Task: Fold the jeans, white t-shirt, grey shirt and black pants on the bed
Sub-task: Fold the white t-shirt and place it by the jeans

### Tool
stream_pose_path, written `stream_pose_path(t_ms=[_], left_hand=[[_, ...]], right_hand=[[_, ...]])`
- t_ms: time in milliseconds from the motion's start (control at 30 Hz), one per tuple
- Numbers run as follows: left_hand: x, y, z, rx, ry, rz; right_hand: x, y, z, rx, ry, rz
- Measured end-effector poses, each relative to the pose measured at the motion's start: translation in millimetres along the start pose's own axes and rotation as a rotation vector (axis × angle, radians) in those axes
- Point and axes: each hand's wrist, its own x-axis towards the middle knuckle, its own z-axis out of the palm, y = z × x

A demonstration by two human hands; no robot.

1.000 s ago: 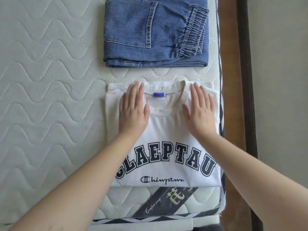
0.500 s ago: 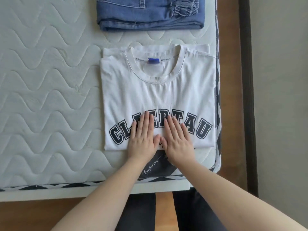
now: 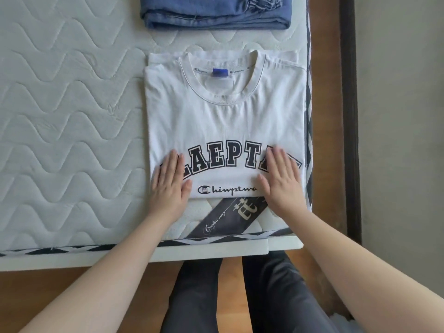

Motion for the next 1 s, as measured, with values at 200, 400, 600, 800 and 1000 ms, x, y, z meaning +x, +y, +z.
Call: stream_pose_path(t_ms=[200,400,600,800,1000], left_hand=[[-10.6,-20.1,-3.7,-0.099,0.075,-0.087],[-6.5,-19.2,-15.0,-0.572,0.339,-0.511],[0.6,-43.4,-31.2,-0.718,-0.101,-0.692],[-15.6,-41.2,-35.4,-0.716,-0.105,-0.689],[-39.2,-32.9,-42.2,-0.428,-0.168,-0.688]], right_hand=[[-12.5,24.0,-5.6,0.089,-0.037,0.090],[-23.2,15.2,-16.5,0.572,0.171,0.604],[-19.1,26.5,-26.1,0.637,-0.095,0.726],[-30.4,36.4,-26.2,0.592,-0.122,0.688],[-52.2,45.1,-35.7,0.506,-0.107,0.728]])
